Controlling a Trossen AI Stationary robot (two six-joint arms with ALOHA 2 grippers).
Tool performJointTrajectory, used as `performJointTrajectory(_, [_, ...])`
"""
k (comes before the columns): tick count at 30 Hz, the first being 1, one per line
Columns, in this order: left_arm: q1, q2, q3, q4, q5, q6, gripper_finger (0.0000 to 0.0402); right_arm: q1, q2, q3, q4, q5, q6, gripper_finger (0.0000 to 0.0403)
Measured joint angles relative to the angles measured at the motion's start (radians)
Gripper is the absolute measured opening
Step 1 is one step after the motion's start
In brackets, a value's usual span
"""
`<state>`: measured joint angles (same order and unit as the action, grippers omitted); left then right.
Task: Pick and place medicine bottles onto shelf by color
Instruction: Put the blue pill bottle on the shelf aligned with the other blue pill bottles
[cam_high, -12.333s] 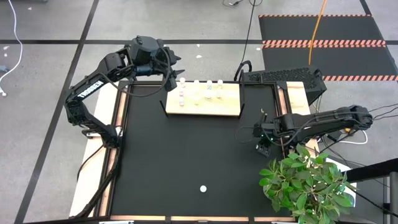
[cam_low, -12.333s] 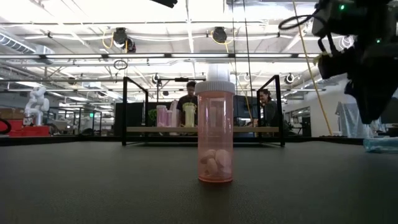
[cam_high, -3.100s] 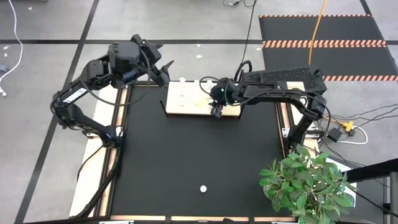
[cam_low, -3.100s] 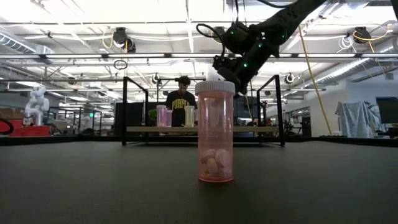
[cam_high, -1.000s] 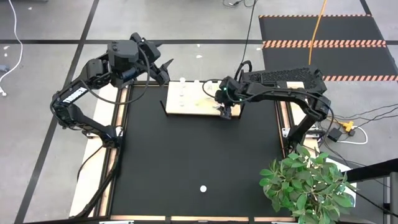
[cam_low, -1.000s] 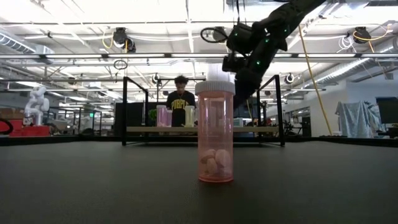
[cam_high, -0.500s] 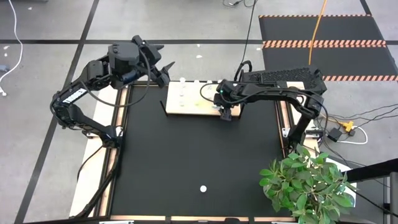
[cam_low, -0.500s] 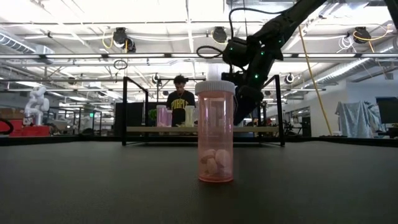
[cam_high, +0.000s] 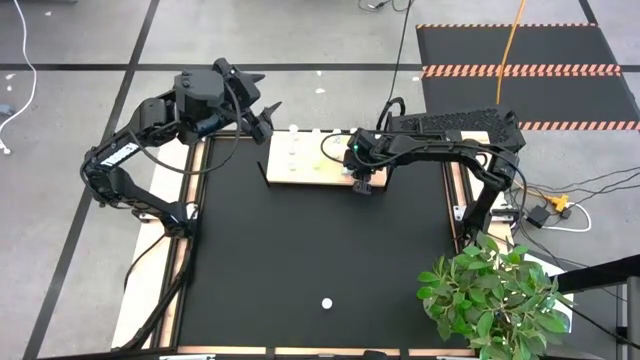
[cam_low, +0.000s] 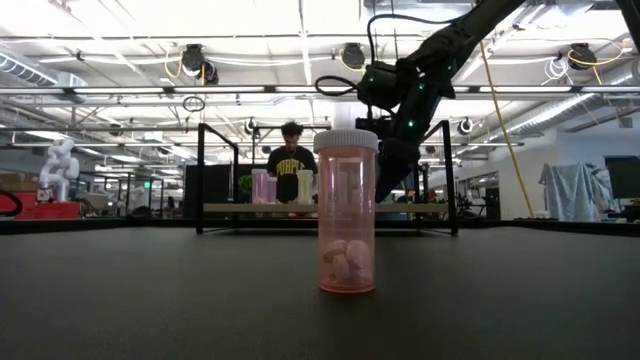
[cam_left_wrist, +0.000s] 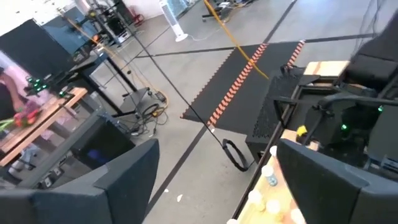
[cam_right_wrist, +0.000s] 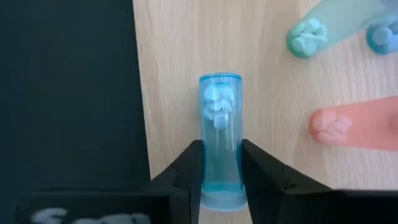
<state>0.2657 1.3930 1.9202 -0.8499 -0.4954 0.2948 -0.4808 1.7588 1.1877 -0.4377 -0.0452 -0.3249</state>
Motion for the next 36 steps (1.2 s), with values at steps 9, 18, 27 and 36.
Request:
performJointTrajectory(9, [-0.059, 0.003, 0.0, -0.234, 0.037, -0.018, 0.0324, 0.004, -0.131, 0.0, -0.033, -0.147, 0.283, 0.0103])
performJointTrajectory(18, [-0.217, 0.154, -0.083, -0.248, 0.241, 0.129, 0.0324, -0.014, -0.27, 0.0, 0.129, -0.667, 0.86, 0.0102])
performJointTrajectory(27, [-0.276, 0.337, -0.092, -0.091, 0.206, 0.195, 0.0324, 0.045, -0.295, 0.0, 0.243, -0.77, 1.039, 0.0104])
performJointTrajectory(36, [-0.276, 0.357, -0.091, -0.066, 0.216, 0.282, 0.0322, 0.091, -0.295, 0.0, 0.245, -0.77, 1.043, 0.0104])
